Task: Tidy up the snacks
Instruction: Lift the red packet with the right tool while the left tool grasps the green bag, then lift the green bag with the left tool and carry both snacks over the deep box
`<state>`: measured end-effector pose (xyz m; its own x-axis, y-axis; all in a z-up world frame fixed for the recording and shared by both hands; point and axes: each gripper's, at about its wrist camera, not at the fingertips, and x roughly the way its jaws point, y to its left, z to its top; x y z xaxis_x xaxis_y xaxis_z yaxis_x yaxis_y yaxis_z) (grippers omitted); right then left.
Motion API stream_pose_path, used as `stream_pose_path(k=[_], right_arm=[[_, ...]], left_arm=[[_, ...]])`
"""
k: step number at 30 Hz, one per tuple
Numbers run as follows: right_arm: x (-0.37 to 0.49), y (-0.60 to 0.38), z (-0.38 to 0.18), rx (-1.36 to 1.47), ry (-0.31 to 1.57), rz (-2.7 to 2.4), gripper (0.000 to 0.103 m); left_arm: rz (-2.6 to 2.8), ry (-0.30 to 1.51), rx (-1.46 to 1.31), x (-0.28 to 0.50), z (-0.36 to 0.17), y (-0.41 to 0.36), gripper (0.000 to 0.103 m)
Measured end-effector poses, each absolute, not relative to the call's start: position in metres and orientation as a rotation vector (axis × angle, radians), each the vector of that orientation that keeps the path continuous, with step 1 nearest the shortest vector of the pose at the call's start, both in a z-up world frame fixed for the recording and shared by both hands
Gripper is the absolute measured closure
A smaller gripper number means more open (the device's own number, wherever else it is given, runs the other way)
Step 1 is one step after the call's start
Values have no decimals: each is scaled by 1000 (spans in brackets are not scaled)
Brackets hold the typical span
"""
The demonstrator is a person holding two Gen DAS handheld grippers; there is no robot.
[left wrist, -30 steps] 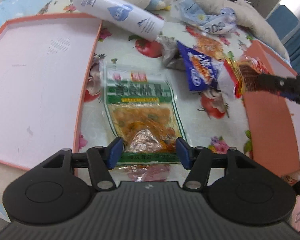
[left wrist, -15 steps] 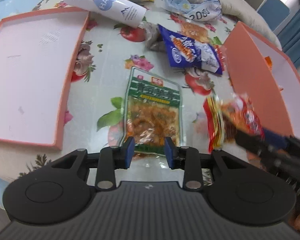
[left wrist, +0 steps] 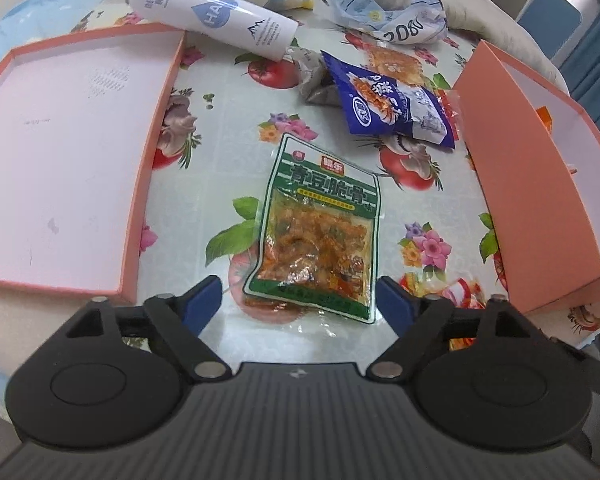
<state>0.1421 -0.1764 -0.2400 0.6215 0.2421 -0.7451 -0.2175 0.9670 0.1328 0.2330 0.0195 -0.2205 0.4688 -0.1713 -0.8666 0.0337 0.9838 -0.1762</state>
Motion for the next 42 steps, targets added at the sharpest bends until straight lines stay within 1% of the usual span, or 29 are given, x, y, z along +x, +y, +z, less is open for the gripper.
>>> stream_pose_path(k=[9,14,17,22,26,29,34,38,40,42], right_arm=[[135,-177,-246,-3,840,270,50],[133,-177,-246,-9,833,270,50],[133,-177,-247,-20,832,268,50],[132,-176,-247,-36,829,267,50],[132,-175,-247,-38,825,265,50],[131,-175,-247,-41,819,262,50],[131,-177,-243,-30,809,260,50],[130,-180,-240,-20,801,255,51],[129,-182,-238,-14,798,248,51],[129,-184,-235,-2,793,244,51]], left_arm=[[-144,1059,-64,246,-232,3,12],[-147,1048,37,254,-246,-12,12],[-141,1054,76,260,-254,-20,10],[-134,1115,101,269,-272,-31,8],[-95,1100,64,269,-274,-31,8],[-81,1105,61,268,-274,-33,12],[-82,1114,67,264,-268,-41,30],[-84,1107,44,260,-264,-41,38],[-81,1104,28,258,-262,-38,44],[-81,1109,8,256,-260,-35,47]])
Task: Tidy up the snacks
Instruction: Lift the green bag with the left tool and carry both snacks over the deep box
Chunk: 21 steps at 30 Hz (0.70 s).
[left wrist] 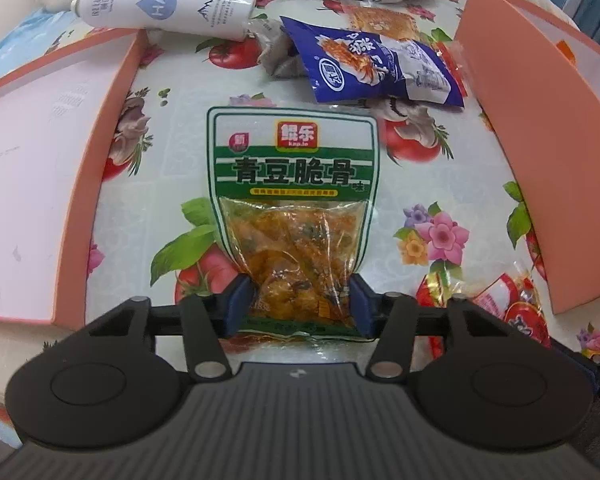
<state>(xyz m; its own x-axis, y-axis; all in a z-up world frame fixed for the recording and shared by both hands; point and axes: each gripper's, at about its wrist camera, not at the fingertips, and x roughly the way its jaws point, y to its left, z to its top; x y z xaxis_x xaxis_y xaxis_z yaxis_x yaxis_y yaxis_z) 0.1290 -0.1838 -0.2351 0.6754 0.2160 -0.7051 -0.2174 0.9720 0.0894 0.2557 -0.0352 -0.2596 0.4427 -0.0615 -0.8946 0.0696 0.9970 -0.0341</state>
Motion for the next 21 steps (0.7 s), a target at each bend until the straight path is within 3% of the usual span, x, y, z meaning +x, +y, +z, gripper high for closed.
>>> stream_pose_path(k=[21], right_arm=[[122,-193,-167,67,657,260,51]], left_arm=[[-83,981,-199,207,-165,2,48]])
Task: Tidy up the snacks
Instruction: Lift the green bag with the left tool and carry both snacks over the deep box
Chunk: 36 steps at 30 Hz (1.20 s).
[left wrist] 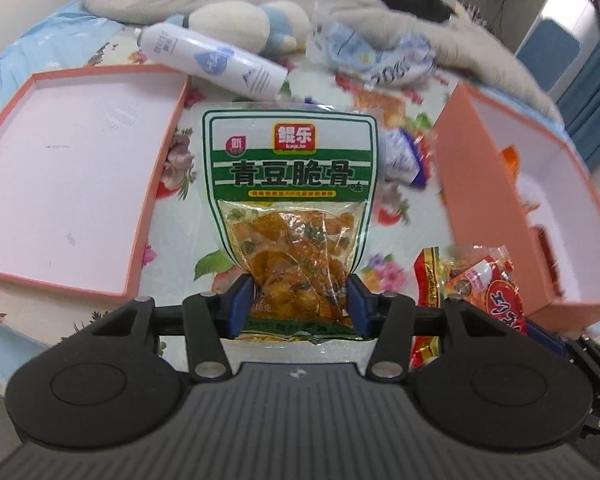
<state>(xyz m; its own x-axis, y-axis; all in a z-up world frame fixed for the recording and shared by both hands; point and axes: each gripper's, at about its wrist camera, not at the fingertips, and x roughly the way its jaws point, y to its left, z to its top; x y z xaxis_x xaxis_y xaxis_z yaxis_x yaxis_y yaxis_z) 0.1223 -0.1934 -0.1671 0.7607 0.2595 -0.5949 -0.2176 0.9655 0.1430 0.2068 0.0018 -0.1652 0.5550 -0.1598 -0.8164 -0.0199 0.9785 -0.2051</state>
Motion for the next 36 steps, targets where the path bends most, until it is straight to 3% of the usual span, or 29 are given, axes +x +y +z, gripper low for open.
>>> stream_pose_path(k=[21,28,36], right_arm=[[138,-271,-48,87,408,135,51],[141,-305,-32,96,362,76,51],[150,-358,-60,134,419,-8,51]], left_arm=[[-255,728,-266,208,-28,-57,48],[-333,711,-254,219,-14,-101,48],[-394,789,-211,249,-40,-164,47]])
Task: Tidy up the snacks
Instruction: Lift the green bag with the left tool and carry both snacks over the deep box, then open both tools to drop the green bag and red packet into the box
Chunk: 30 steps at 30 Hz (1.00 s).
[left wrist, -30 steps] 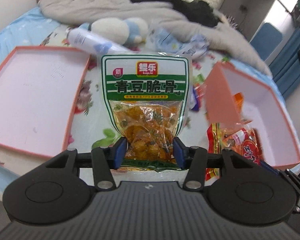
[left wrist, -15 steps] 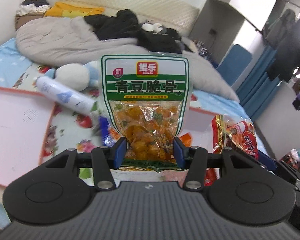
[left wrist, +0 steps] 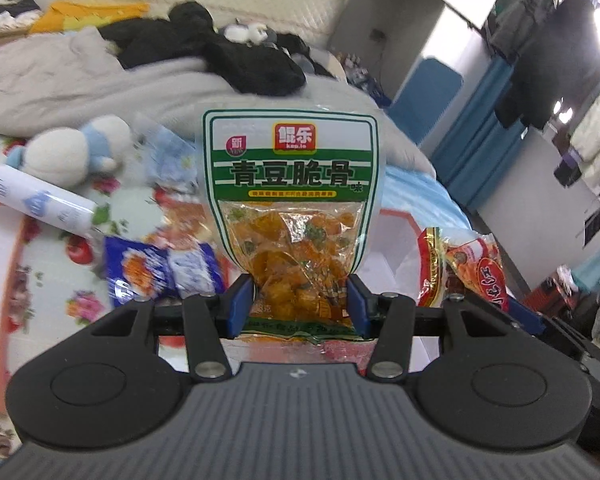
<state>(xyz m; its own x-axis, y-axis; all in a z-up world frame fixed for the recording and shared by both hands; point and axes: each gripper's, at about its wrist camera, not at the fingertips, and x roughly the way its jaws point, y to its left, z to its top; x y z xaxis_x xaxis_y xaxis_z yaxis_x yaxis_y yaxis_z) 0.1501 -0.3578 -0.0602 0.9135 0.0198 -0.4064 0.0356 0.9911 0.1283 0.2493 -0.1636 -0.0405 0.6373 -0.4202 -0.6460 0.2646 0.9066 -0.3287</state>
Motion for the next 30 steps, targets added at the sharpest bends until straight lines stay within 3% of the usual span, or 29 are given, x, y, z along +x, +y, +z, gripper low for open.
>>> stream_pose_path(k=[12,20,21,24,27,30], right_arm=[[180,-417,-131,195,578,-84,50],[187,-421,-163,210,658,-96,50],[189,-421,-164,210,665,-95,50],[187,-421,-165,210,673,-103,46],[185,-420,-160,203,662,-118,33],[179,-419,-151,222,642,-107,32]], left_arm=[[-442,950,-121,288,-114,-244,47],[-436,1006,-85,302,-138,-255,46],[-434,1005,-86,302,-137,-254,44],[-439,986,-75,298,-129,-252,25],[-432,955,-64,292,-117,-248,24],[-427,926,-63,284,-105,-243,24]])
